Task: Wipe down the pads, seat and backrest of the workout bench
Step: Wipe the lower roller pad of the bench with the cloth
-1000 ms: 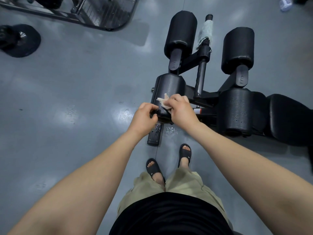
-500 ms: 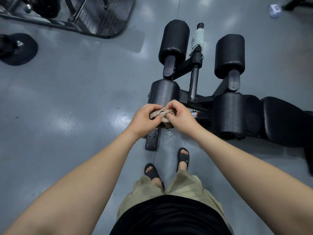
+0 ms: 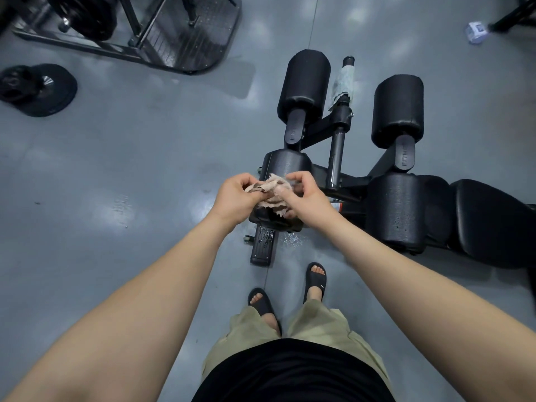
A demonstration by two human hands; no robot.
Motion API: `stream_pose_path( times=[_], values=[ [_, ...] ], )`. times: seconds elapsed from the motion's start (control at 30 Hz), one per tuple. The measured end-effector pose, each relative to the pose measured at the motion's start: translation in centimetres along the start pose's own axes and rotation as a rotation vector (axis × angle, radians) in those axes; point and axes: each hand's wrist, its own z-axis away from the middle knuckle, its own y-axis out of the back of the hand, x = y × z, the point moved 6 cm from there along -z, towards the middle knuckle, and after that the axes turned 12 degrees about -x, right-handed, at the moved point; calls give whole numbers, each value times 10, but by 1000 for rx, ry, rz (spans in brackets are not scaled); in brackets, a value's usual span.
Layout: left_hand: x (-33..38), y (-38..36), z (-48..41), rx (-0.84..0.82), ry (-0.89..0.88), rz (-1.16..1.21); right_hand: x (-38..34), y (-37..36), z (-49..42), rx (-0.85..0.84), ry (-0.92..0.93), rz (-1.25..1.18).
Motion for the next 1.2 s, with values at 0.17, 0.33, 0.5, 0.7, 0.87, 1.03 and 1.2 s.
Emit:
stream_pose_path(
  times=[0.17,0.33,0.5,0.7,0.87,1.03,1.2],
  values=[
    [-1,0,1,-49,29,172,8,-1,-6,-8,-33,71],
    [-10,14,1,-4,79,280,-3,8,-3,7,-53,57],
    [-19,2,-3,41,113,412,-6,3,-7,4,-69,-182],
    [-15,-6,-17,-18,48,155,-7,14,-12,120,-70,263],
    [9,4,-51,77,-29,-303,-23,31,-32,299,3,566],
    [22,-1,-84,11,-50,-545,-23,33,-58,275,-27,849],
    [7,-11,-88,-52,-31,-631,-11,21,-64,190,-22,974]
  ],
)
